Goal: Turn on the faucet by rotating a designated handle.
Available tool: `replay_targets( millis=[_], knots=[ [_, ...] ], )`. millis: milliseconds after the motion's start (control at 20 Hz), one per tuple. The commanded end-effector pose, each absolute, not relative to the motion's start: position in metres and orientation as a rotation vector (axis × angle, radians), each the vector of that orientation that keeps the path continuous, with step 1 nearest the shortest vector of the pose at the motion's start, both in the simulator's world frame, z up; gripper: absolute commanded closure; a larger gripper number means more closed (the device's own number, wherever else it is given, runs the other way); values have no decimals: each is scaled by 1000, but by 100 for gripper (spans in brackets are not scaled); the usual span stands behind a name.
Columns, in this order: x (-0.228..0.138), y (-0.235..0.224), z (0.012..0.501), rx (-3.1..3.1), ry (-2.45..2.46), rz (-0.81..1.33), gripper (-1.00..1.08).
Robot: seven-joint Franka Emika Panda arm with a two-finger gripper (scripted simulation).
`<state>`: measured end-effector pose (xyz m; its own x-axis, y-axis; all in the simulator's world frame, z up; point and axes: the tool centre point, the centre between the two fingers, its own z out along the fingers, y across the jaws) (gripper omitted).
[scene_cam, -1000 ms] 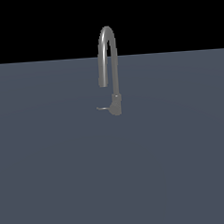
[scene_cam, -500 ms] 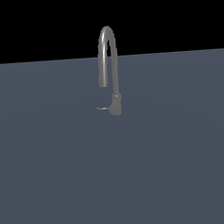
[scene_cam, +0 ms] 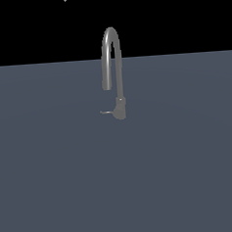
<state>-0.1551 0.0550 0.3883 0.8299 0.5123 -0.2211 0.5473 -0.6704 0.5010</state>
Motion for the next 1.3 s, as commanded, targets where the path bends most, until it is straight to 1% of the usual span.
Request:
replay_targets(
  millis=[0,550,1250],
  knots=[
    [-147,60,377,2362,843,-87,108],
    [-119,74,330,2046,1061,-104,108],
    [-94,83,278,1701,1243,-115,108]
  ],
)
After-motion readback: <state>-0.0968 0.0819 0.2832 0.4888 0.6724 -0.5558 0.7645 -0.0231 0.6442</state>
